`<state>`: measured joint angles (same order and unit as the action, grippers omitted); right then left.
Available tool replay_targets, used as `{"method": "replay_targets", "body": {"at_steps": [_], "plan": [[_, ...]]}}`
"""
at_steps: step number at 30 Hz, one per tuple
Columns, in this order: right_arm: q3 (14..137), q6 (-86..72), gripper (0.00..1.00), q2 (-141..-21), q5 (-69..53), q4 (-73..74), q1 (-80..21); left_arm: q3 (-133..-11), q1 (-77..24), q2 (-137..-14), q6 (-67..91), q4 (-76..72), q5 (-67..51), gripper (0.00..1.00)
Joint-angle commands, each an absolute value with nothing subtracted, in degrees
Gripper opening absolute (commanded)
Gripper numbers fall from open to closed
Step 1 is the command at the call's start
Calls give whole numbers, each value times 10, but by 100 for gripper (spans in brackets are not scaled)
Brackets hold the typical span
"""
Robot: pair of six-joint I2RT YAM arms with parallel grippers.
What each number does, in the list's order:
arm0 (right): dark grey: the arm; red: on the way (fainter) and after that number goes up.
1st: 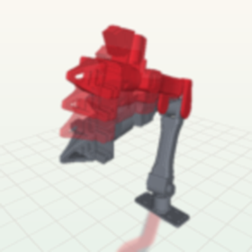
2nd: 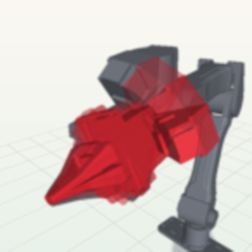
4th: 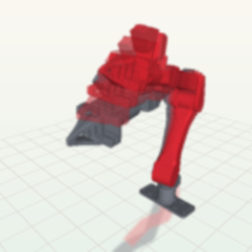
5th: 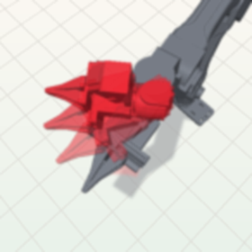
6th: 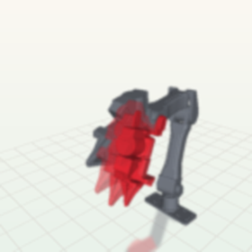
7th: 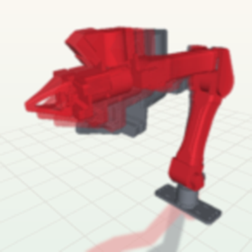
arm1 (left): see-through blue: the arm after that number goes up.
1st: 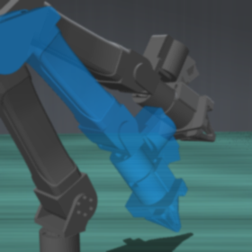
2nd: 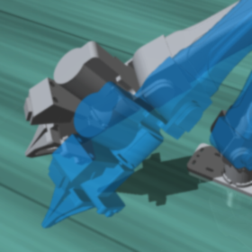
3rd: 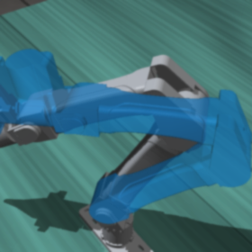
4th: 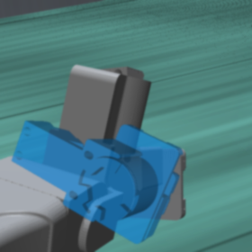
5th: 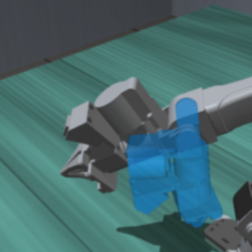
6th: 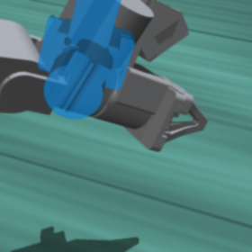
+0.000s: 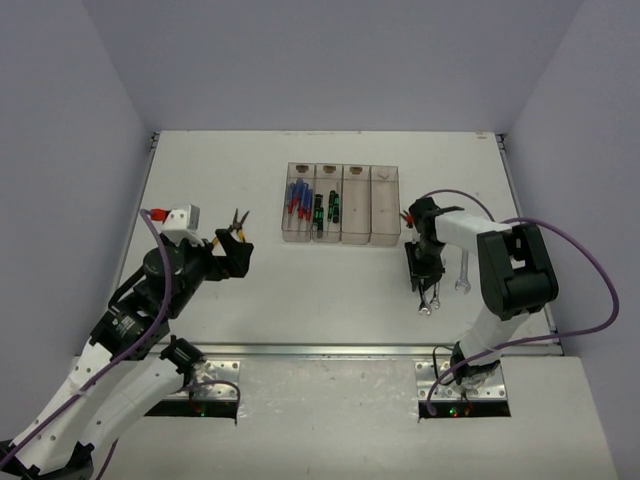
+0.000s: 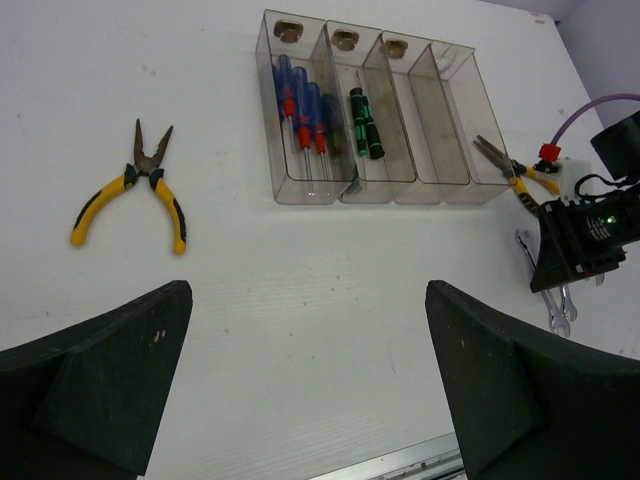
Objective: Sort the tools into containers
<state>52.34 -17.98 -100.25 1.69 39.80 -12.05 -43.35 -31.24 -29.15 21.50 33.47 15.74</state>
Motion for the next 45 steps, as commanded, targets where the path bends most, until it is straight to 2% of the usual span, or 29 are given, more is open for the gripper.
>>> {"method": "replay_targets", "body": {"at_steps": [1, 3, 4, 5, 16, 27, 36, 40, 45], "plan": [[497, -179, 25, -1060, 2, 333, -119, -431, -316, -278, 214, 299, 149, 100], [499, -179, 12, -1060, 2, 335, -119, -430, -316, -275, 215, 298, 149, 100], [498, -181, 2, -1055, 2, 334, -120, -429, -316, -272, 215, 296, 149, 100], [491, -187, 0, -1045, 2, 332, -121, -429, -316, -272, 214, 296, 148, 100], [456, -225, 0, -866, -18, 342, -135, -428, -316, -274, 216, 296, 150, 100], [533, -243, 0, -812, -106, 358, -135, -428, -316, -270, 217, 297, 154, 100], [711, -274, 0, -921, -199, 341, -150, -428, -316, -268, 218, 298, 156, 100], [783, -292, 0, -997, -232, 324, -151, -428, -316, -265, 218, 298, 156, 100], [950, -294, 0, -1129, -224, 344, -151, -427, -316, -261, 218, 297, 155, 100]]}}
